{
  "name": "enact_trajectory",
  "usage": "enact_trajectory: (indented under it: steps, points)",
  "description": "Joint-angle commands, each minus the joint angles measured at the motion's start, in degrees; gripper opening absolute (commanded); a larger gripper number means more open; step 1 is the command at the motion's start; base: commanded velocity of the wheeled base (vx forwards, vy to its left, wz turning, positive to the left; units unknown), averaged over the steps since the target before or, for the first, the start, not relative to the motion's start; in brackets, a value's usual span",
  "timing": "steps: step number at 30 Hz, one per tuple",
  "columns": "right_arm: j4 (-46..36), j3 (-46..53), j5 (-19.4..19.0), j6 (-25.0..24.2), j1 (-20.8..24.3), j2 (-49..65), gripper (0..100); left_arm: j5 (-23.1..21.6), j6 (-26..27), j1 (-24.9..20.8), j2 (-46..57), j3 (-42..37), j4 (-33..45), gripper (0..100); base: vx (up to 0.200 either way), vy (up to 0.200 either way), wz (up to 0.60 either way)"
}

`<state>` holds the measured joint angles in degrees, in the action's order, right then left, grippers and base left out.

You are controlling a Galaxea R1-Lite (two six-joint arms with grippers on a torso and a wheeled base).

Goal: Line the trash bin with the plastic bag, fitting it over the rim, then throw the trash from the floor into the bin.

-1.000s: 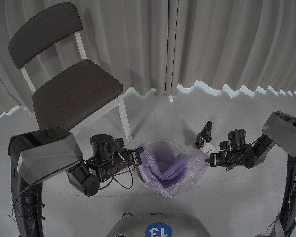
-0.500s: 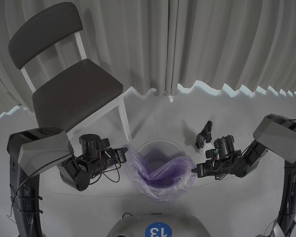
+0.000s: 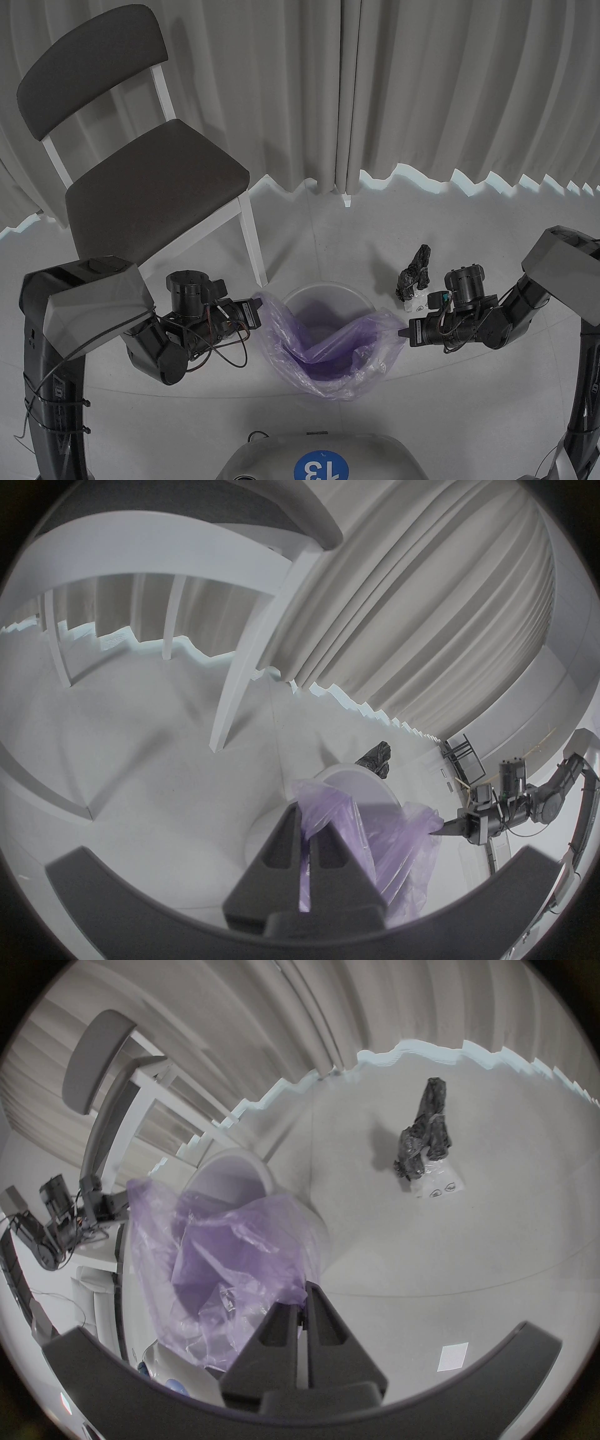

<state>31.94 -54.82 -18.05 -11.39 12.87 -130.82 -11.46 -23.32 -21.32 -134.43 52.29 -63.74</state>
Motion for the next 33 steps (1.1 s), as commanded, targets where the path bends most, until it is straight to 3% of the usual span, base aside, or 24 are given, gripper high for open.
enact_trajectory:
  steps: [1,8,14,33]
  points:
    - [-1.3,-3.6,-0.2,0.0,-2.2,-1.8,0,2.1,-0.2,-3.1,-1.0,0.2,-0.2,0,0.000,0.000,0.00]
    - [-3.2,-3.0,-0.3,0.0,-0.7,-1.8,0,2.3,-0.2,-1.6,-1.0,0.4,-0.2,0,0.000,0.000,0.00]
    - [-2.1,0.3,-0.2,0.0,4.1,-1.7,0,2.1,0.0,1.9,-1.5,0.2,0.0,0,0.000,0.000,0.00]
    - [8.0,5.5,-0.3,0.7,1.8,-1.6,0,2.6,0.4,0.3,0.8,-2.6,-4.5,0,0.000,0.000,0.00]
